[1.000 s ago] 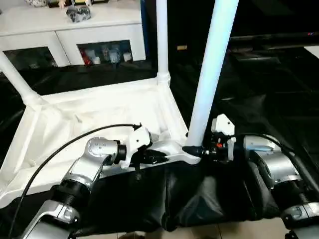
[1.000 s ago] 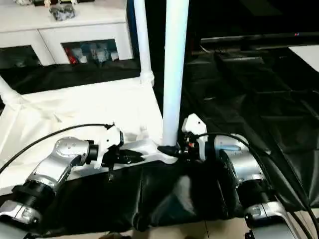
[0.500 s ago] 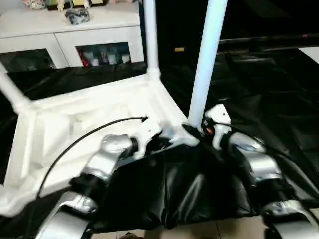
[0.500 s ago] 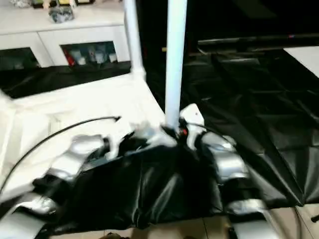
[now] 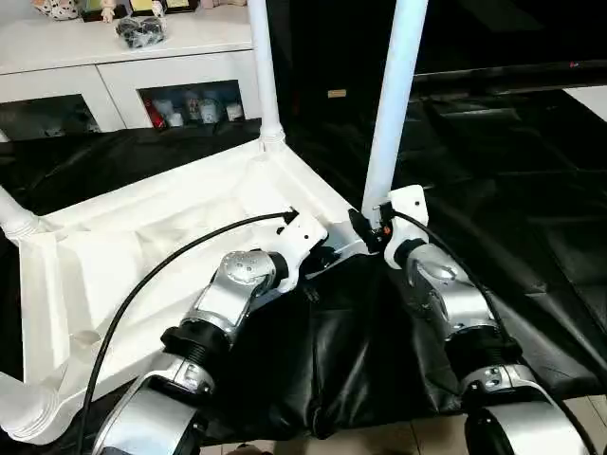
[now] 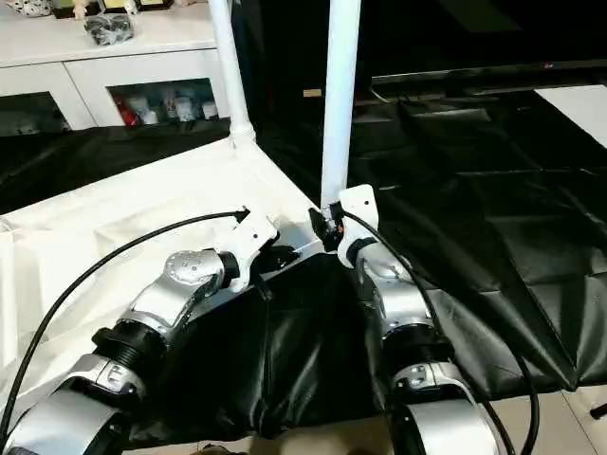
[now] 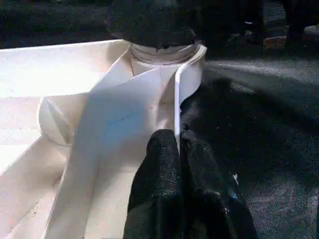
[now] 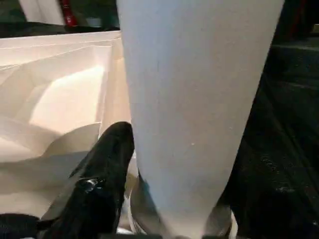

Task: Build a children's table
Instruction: Rotate leg to tighten

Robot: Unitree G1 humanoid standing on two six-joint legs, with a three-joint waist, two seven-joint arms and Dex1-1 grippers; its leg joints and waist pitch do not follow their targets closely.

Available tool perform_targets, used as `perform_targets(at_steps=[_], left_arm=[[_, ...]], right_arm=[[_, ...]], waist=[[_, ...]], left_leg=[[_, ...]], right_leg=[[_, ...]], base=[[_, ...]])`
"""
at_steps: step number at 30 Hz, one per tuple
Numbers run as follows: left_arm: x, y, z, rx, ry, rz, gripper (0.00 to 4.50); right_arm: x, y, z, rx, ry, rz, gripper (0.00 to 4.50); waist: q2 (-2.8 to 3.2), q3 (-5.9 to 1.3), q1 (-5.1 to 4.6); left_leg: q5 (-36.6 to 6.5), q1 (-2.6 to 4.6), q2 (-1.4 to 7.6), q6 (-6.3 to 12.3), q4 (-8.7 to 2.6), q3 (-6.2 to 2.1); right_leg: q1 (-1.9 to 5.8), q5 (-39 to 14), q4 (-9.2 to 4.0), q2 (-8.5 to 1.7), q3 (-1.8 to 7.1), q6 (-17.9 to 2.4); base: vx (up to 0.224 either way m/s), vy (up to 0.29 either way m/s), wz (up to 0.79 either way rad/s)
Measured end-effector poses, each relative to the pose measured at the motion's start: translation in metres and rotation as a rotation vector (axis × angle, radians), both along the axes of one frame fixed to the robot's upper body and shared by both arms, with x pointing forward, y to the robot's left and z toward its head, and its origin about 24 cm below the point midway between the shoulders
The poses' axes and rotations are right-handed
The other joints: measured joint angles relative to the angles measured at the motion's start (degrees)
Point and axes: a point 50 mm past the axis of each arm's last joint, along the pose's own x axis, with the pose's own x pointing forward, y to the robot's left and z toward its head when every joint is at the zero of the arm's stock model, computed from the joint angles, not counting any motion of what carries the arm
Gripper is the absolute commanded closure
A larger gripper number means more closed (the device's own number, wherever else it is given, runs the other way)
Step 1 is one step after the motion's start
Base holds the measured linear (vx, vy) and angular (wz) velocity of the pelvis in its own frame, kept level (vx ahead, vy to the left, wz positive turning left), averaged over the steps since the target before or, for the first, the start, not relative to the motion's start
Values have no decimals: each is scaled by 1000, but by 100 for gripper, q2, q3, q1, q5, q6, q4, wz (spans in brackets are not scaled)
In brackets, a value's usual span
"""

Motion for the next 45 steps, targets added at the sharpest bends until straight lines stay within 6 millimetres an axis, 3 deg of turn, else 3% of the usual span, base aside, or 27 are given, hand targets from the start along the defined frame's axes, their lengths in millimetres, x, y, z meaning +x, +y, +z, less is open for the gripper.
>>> perform_targets(at_steps=[12,24,29,30,39,45], left_arm=[[-14,19,1,-21,18,-169,450],[-27,39,2,-29,52,-288,450],[-30,45,1,-24,64,-312,450],[-31,46,2,-23,65,-316,450],[-33,50,2,-22,72,-333,450],[-34,51,2,-21,76,-344,450]], right_arm=[[-17,-25,0,-62,26,342,41],[-32,-34,4,-95,83,639,41],[-35,-36,3,-91,117,689,67],[-36,-37,2,-97,123,700,93],[-37,-37,2,-106,129,716,175],[-37,-38,3,-105,136,734,186]], waist=[[6,6,82],[1,15,167],[-2,16,170],[-2,17,172],[-3,17,175],[-3,17,177]], left_leg=[[1,-14,6,1,-7,2],[3,-22,10,5,-6,6],[3,-23,10,4,-5,6],[3,-24,10,4,-4,6],[3,-24,10,5,-2,7],[6,-24,10,9,-1,7]], right_leg=[[-11,-8,-3,0,-10,12],[-24,-8,3,1,-12,12],[-24,-8,2,1,-11,12],[-24,-8,1,1,-11,12],[-24,-8,2,1,-10,12],[-24,-8,2,1,-10,12]], base=[[0,0,0],[0,0,0],[0,0,0],[0,0,0],[0,0,0],[0,0,0]])
